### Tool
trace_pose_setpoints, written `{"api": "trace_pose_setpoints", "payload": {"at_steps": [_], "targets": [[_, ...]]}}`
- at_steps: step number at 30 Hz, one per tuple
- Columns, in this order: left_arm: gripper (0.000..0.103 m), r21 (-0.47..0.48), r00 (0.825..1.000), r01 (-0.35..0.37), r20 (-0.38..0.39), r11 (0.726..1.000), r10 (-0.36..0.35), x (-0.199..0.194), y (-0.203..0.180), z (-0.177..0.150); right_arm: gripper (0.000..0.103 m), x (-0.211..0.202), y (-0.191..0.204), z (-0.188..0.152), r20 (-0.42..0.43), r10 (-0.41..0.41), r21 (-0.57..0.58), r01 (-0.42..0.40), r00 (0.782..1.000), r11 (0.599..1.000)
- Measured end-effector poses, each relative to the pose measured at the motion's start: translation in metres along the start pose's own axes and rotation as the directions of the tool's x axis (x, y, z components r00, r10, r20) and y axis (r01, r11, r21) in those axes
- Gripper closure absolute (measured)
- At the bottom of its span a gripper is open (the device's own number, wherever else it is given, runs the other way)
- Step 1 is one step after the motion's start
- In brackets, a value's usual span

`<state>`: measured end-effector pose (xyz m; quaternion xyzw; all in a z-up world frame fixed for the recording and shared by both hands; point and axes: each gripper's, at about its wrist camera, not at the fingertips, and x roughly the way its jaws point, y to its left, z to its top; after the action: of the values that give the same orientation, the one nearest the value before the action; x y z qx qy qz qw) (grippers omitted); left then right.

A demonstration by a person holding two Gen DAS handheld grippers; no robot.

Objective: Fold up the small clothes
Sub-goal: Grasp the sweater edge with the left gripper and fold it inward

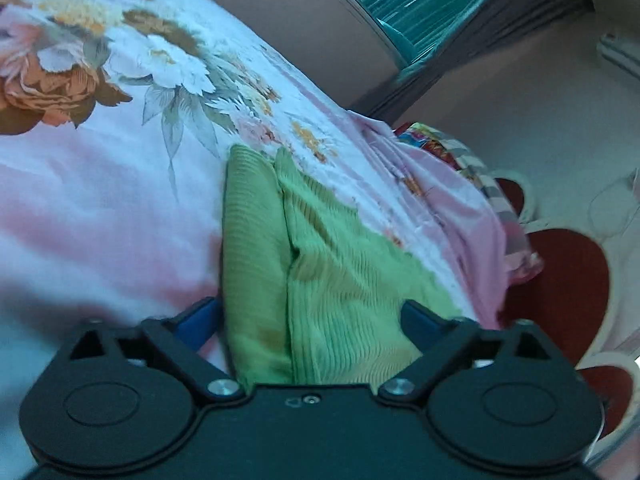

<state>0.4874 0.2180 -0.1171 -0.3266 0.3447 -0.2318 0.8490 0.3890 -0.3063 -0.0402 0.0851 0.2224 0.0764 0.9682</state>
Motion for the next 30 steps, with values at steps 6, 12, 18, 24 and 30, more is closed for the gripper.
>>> {"api": "trace_pose_setpoints", "payload": {"at_steps": [6,12,18,24,30], "targets": [[0.057,-0.117,0.991,0.125,-0.036,0.985,-0.13,0.015,0.038,0.015,0.0,-0.003,-0.016,0.002,0.014,-0.001,0.022,0.001,1.0,1.0],[0.051,-0.098,0.961,0.245,-0.103,0.964,-0.255,0.037,0.036,0.024,0.0,0.001,-0.028,-0.008,-0.003,-0.007,0.049,0.007,1.0,0.999],[0.091,-0.018,0.965,0.188,-0.184,0.982,-0.188,0.069,0.026,0.031,0.0,0.006,-0.034,-0.012,-0.016,-0.019,0.074,0.02,1.0,0.997],[0.093,0.046,0.979,0.122,-0.172,0.991,-0.113,0.065,0.005,0.033,0.0,0.003,-0.059,-0.009,-0.017,-0.108,0.16,0.109,0.994,0.981],[0.093,0.054,0.984,0.088,-0.159,0.995,-0.078,0.065,-0.054,0.053,0.0,-0.022,-0.095,-0.004,0.005,-0.173,0.188,0.169,0.985,0.967]]}}
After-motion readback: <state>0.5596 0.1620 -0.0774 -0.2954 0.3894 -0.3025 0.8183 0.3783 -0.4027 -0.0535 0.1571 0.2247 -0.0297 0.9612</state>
